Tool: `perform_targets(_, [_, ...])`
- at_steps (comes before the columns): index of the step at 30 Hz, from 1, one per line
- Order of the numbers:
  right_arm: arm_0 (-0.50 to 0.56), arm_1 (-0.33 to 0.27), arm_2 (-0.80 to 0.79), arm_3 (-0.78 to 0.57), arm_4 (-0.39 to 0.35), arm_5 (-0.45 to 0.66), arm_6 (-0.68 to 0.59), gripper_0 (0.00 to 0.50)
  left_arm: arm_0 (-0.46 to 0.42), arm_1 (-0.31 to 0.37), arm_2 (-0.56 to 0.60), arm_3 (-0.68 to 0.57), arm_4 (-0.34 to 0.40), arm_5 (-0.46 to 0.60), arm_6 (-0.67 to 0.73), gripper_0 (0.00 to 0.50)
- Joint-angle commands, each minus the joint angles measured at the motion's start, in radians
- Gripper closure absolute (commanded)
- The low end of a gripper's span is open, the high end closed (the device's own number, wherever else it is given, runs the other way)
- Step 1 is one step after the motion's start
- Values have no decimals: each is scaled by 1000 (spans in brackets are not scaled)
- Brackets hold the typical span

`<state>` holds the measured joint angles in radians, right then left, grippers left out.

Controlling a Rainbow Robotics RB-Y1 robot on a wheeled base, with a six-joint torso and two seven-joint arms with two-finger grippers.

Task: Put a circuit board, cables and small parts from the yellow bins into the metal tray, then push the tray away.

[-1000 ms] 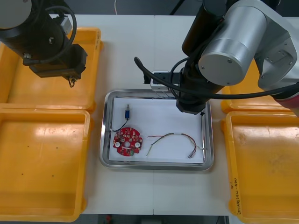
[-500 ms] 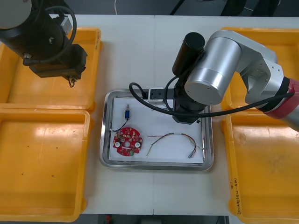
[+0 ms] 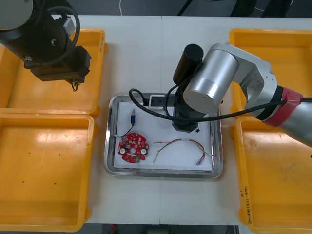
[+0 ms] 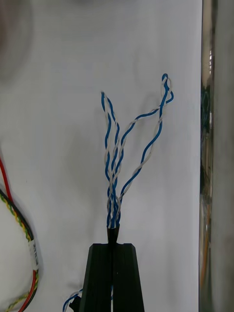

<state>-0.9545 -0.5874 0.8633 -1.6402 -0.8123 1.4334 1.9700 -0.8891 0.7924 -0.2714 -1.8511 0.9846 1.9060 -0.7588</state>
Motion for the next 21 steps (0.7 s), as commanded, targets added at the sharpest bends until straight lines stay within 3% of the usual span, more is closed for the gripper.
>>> perform_targets(1, [-1, 15, 33, 11, 1, -25, 35, 500, 7, 13, 21, -28, 6, -8, -56, 500])
perform_targets(8, [-1, 9, 34, 11, -5, -11, 36, 499, 6, 15, 21, -28, 8, -8, -56, 500])
perform_targets(11, [-1, 6, 33, 11, -8, -7, 38, 475, 6, 15, 21, -28, 8, -8, -56, 500])
perform_targets(14, [-1, 6, 34, 11, -7, -5, 38, 368, 6, 15, 21, -30, 8, -11, -57, 500])
perform_targets(16, [-1, 6, 33, 8, -2, -7, 38, 79, 6, 15, 21, -28, 8, -13, -54, 500])
perform_targets(18, [-1, 3, 33, 2, -1, -7, 35, 0, 6, 15, 21, -30, 8, -13, -56, 500])
perform_targets(21, [-1, -5, 30, -12, -1, -7, 33, 0, 7, 15, 21, -28, 8, -15, -56, 500])
